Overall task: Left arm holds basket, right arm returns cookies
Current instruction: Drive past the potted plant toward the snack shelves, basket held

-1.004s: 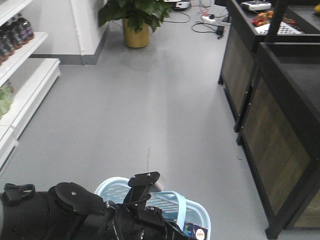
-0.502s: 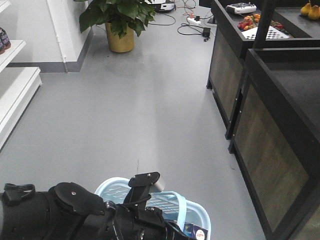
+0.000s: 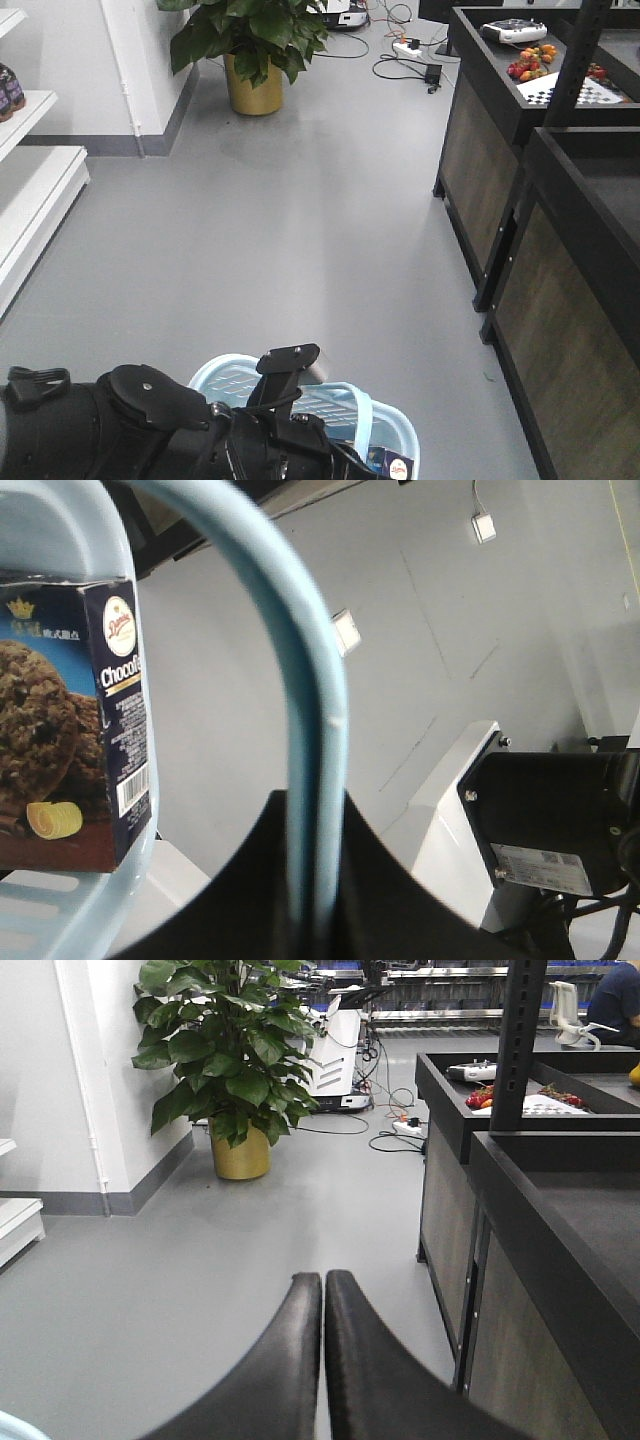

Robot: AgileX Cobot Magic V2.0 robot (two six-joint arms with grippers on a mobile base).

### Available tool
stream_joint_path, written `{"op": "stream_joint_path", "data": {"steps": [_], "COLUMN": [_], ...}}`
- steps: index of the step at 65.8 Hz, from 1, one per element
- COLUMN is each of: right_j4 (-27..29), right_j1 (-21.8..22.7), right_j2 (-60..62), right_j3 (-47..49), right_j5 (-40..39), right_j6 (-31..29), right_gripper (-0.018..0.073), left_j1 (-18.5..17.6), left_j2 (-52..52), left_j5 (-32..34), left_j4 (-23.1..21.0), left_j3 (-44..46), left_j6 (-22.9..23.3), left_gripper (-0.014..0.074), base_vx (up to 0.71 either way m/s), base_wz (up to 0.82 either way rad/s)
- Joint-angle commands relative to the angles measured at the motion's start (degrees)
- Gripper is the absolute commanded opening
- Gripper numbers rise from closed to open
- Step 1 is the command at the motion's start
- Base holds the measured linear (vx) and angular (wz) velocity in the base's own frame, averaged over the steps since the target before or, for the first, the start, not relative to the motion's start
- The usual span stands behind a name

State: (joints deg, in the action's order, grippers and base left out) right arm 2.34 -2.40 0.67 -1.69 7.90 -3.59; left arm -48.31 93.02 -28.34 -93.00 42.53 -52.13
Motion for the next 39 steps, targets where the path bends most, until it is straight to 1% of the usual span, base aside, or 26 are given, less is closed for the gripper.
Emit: {"op": "stream_joint_path", "data": {"steps": [1,39], "right_j4": [0.0,0.0], "right_j1": [0.0,0.0], "right_j2": [0.5,0.5], "right_j3": [0.1,0.1], "right_j5": [-4.1,-4.1], "right_j6": [0.2,0.2], "right_gripper": [-0.0008,-0.0008], "left_j1": [-0.3,-0.3], "left_j2": [-2.6,-2.6], "left_j5": [-2.0,-2.0], "left_j4": [-1.9,-1.9], "left_j3": [1.5,1.5], "left_j6": [-0.2,-0.2], "left_gripper": [-0.0006,-0.0006], "base_vx": [0.32,0.34], "base_wz": [-0.01,-0.04]}}
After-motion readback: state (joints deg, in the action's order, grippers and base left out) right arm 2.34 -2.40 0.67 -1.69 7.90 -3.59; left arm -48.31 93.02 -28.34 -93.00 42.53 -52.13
